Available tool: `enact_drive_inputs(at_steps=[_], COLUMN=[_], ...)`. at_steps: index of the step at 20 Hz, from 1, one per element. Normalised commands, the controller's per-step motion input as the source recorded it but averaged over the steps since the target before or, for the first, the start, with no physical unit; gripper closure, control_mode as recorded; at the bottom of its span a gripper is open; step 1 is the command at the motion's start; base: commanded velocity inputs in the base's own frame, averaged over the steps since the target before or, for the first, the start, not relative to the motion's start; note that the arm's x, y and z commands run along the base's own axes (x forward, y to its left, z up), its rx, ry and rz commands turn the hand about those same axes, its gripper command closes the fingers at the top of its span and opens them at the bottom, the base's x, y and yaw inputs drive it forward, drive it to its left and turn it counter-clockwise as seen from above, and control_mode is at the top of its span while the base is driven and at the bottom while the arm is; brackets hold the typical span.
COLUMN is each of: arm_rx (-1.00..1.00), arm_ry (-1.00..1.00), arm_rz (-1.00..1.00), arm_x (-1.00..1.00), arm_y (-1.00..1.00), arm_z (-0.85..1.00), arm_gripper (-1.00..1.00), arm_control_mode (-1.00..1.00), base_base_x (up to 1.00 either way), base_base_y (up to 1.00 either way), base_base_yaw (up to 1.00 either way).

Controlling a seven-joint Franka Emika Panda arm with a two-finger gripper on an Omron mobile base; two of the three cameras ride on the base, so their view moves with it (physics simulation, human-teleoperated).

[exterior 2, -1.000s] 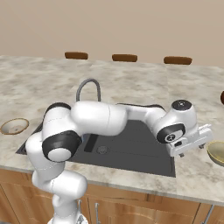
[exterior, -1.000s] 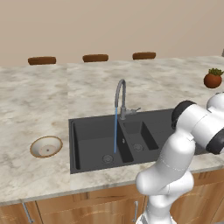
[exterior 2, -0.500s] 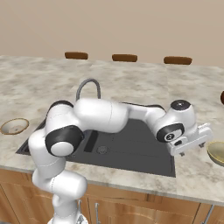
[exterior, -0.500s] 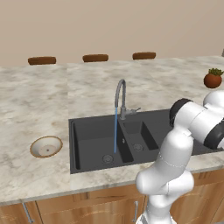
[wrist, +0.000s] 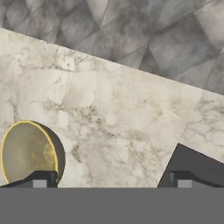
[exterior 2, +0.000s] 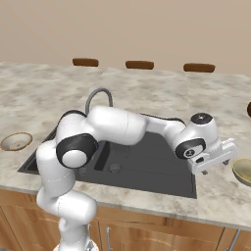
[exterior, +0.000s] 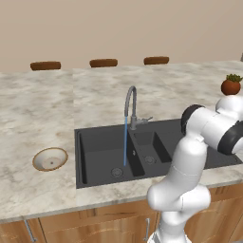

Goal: Rinse each bowl for a few seconds and place them down in the sink or on the counter.

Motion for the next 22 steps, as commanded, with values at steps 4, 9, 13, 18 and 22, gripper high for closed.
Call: enact_drive_inputs(at_steps=[4,9,13,18,22], arm_rx=[0.00,0.00,0.01,0.01,0.00], arm_ry=[0.00,0.00,0.04,0.06,0.06], arm_rz=[0.00,0.00,0.00,0.00,0.00], arm_x=[0.09,0.10,0.11,0.08,0.08], arm_y=[-0.17,-0.15,-0.17,-0.08,-0.05], arm_z=[-0.05,-0.05,-0.03,-0.13,-0.13], arm_gripper=[-1.00,-1.00,-1.00,-1.00,-1.00], arm_control_mode=[-1.00,-1.00,-1.00,-1.00,-1.00], base_base_x=[0.00,0.00,0.00,0.00,0.00], base_base_y=[0.00,0.00,0.00,0.00,0.00], base_base_yaw=[0.00,0.00,0.00,0.00,0.00])
